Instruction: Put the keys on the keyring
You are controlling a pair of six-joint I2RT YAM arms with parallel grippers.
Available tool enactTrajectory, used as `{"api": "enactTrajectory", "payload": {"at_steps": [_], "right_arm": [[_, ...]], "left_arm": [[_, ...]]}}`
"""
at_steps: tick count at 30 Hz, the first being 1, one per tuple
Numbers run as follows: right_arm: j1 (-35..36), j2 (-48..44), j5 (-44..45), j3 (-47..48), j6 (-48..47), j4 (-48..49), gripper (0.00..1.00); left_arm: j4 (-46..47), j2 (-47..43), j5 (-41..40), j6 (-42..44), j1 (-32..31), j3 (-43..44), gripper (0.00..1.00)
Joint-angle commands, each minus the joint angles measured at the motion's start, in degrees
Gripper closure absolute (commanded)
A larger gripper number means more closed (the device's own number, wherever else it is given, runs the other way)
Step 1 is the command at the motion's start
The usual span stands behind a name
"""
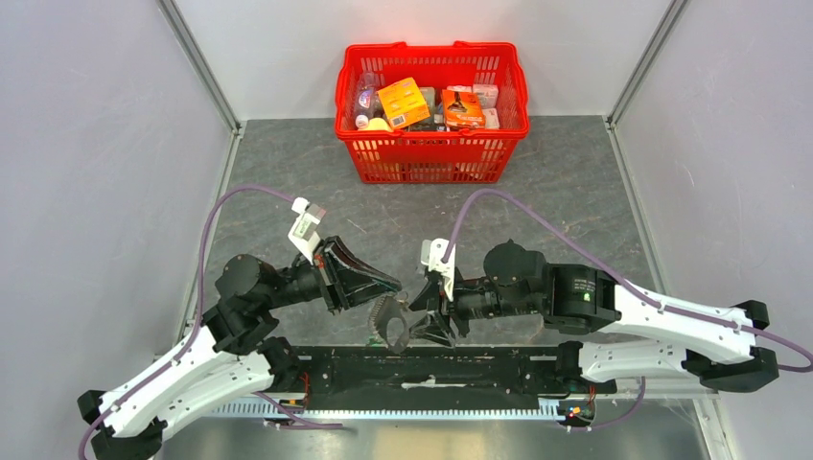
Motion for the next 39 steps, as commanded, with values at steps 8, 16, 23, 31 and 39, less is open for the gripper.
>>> {"api": "enactTrajectory", "payload": {"at_steps": [8, 16, 23, 31, 39], "right_arm": [[0.9, -0.8, 8.6, 4.3, 0.2, 2.2, 0.43], [1.0, -1.3, 14.4, 5.1, -0.6, 0.6, 0.42], [1.0, -2.6, 21.1, 8.3, -2.0, -3.0, 0.42], [1.0, -1.5, 28.2, 11.6, -2.6, -8.5, 0.4], [0.8, -3.2, 35.9, -0.9, 3.7, -8.2, 0.3]], "left_arm": [[0.4, -1.1, -0.9, 2.8, -0.2, 2.4, 0.98], [-0.5, -1.7, -0.7, 3.1, -0.1, 2.7, 0.98], [-0.7, -1.8, 0.8, 3.4, -0.2, 3.3, 0.98], [-2.3, -1.8, 0.8, 3.9, -0.2, 4.2, 0.98], [-4.6, -6.3, -0.6, 4.8, -0.2, 0.2, 0.98]]}}
